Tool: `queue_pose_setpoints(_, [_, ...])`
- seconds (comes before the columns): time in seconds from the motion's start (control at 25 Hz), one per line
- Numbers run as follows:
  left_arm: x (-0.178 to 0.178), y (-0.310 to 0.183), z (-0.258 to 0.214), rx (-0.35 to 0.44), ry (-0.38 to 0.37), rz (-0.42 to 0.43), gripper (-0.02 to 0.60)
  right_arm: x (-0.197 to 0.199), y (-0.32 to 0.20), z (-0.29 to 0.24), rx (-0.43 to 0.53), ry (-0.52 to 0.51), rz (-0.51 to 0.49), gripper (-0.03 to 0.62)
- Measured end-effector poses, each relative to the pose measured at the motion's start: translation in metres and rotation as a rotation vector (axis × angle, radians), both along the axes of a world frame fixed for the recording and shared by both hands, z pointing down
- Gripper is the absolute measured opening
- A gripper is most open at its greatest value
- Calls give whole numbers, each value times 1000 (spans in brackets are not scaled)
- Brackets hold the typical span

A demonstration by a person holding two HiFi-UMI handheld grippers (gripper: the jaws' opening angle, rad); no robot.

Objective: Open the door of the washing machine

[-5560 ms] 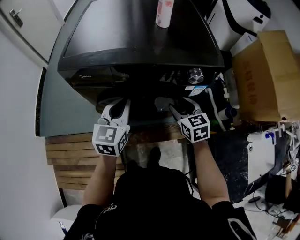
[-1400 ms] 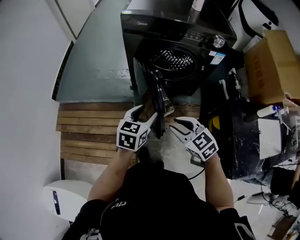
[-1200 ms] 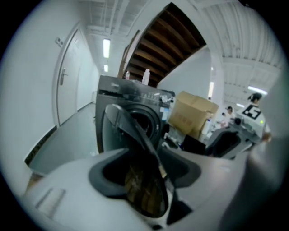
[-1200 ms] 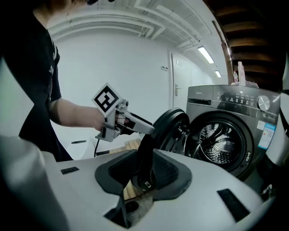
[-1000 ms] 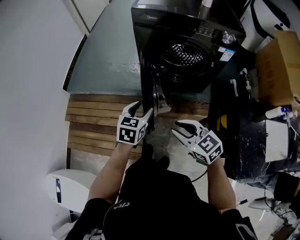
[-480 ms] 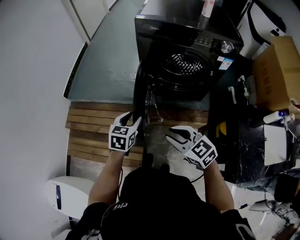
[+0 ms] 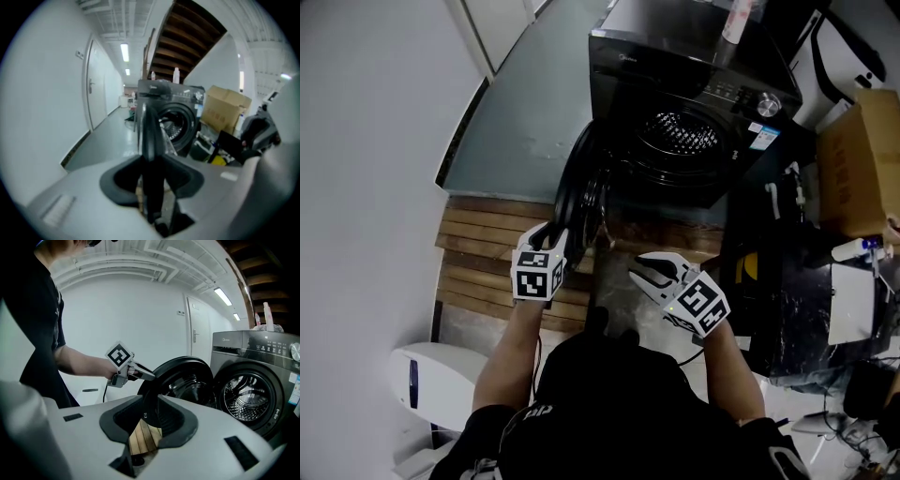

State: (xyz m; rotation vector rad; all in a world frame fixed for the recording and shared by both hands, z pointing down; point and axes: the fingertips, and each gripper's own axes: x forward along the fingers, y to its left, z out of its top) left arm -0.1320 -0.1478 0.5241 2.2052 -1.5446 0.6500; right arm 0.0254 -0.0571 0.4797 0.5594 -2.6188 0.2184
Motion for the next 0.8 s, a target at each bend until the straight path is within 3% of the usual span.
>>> queue_pose_setpoints(0.36, [-43,-7,-3,15,-32,-115,123,4,8,2,-6,4,21,87])
queue_pose_setpoints(0.8, [-53,-5,-6,29,-47,-156,115,21,22,3,-18,3,67,84])
